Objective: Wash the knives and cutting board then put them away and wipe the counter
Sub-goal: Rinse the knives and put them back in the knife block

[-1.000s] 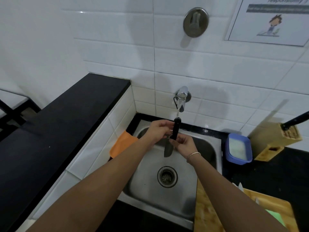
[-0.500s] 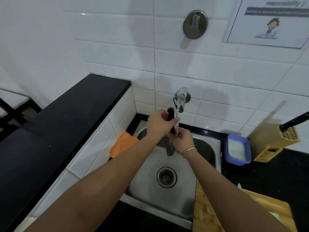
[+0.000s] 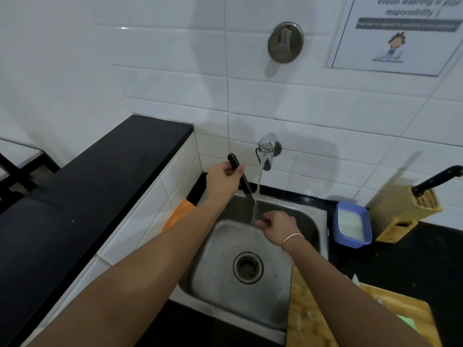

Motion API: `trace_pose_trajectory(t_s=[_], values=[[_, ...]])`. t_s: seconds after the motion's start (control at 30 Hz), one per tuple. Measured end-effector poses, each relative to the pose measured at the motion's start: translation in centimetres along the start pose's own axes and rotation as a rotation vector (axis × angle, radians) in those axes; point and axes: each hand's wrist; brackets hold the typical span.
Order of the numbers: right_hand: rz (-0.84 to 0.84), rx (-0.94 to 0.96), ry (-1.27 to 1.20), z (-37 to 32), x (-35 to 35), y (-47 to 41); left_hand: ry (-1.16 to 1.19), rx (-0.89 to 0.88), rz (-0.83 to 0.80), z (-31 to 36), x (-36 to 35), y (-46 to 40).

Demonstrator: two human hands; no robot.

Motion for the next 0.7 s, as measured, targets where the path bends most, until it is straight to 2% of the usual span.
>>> trace_pose_trajectory(t_s=[0.13, 0.2, 0.43, 0.63, 0.7], values=[[0.054, 0.006, -0.625, -1.3, 0.8, -0.8, 0.016, -0.131, -0.235, 0.4, 0.4, 0.9], [0.04, 0.028, -0.792, -1.4, 0.9, -1.1, 0.067, -0.137, -0.343, 0.6, 0.4, 1.3], [-0.04, 0.102, -0.802, -2.4, 1.5, 0.2, 0.173, -0.126, -0.524, 1.0, 0.8, 1.9], [0.017, 0.069, -0.828, -2.5, 0.7, -0.1, 0.186, -0.176, -0.692, 1.3, 1.0, 2.4], [0.049, 0.072, -0.851, -2.6, 0.7, -0.3, 0.164, -0.175, -0.688, 1.4, 0.9, 2.4]])
Point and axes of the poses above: each hand's wrist, its own y-axis away from the middle knuckle, its own x-axis out of the back of the hand, z = x × y, and after that the axes turned 11 degrees about -y, right-handed
